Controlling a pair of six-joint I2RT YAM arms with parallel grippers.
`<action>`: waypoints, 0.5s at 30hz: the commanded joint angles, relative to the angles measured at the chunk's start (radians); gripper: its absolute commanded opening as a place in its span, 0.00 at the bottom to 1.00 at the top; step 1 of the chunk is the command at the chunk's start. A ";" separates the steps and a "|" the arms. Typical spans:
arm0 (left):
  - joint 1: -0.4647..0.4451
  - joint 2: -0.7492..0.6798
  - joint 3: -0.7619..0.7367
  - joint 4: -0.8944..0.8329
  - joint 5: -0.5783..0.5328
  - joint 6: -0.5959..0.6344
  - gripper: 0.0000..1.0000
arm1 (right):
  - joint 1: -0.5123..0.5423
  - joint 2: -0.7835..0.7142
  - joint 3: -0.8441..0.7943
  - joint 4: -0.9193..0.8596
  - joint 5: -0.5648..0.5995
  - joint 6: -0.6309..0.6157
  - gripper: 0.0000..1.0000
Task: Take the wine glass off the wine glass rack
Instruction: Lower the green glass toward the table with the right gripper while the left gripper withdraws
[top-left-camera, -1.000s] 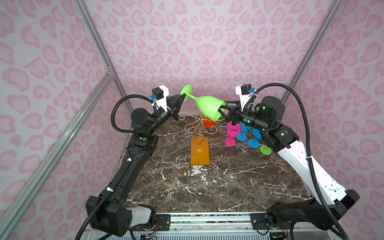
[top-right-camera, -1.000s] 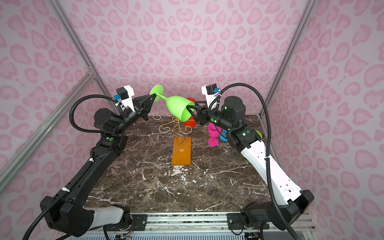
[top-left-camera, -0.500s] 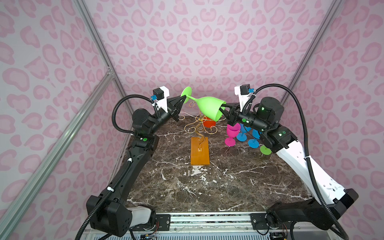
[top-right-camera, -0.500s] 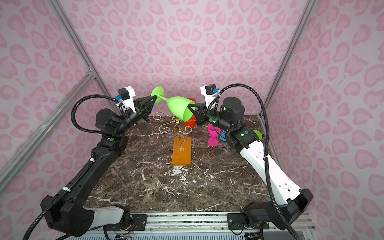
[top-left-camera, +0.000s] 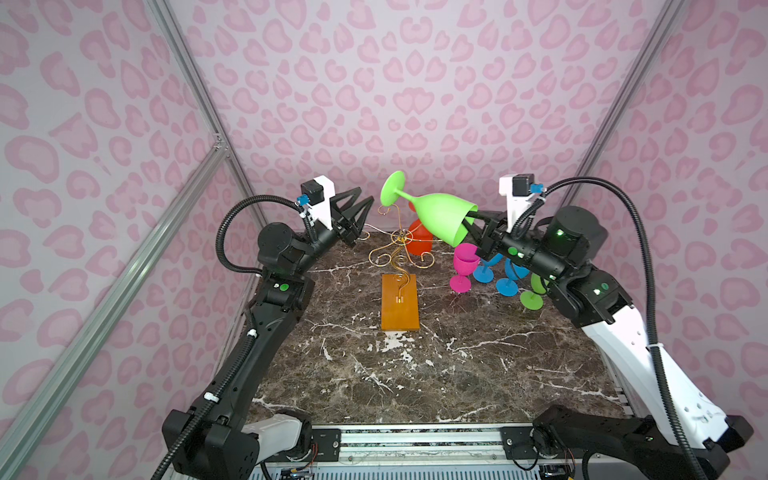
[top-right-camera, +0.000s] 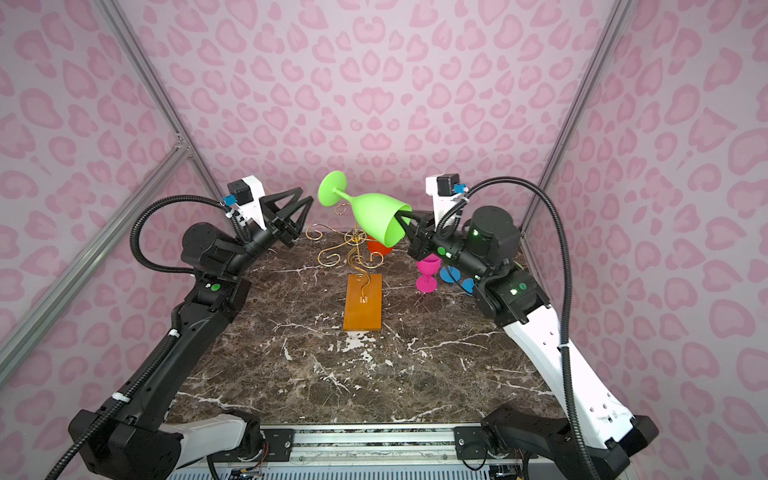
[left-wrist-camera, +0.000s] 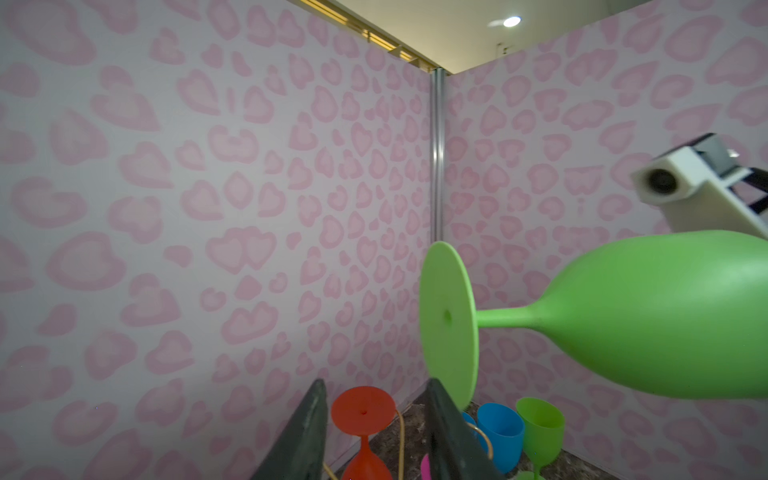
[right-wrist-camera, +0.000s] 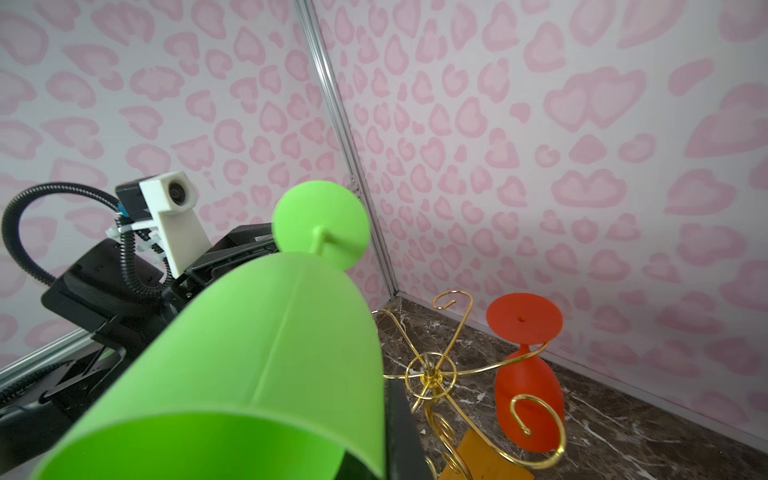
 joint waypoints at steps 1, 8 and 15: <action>0.007 -0.026 -0.017 -0.056 -0.198 0.012 0.44 | -0.025 -0.064 -0.018 -0.037 0.078 -0.030 0.00; 0.029 -0.087 -0.091 -0.064 -0.366 0.041 0.50 | -0.075 -0.247 -0.095 -0.222 0.194 -0.078 0.00; 0.067 -0.146 -0.197 -0.043 -0.437 0.031 0.62 | -0.085 -0.397 -0.156 -0.435 0.353 -0.091 0.00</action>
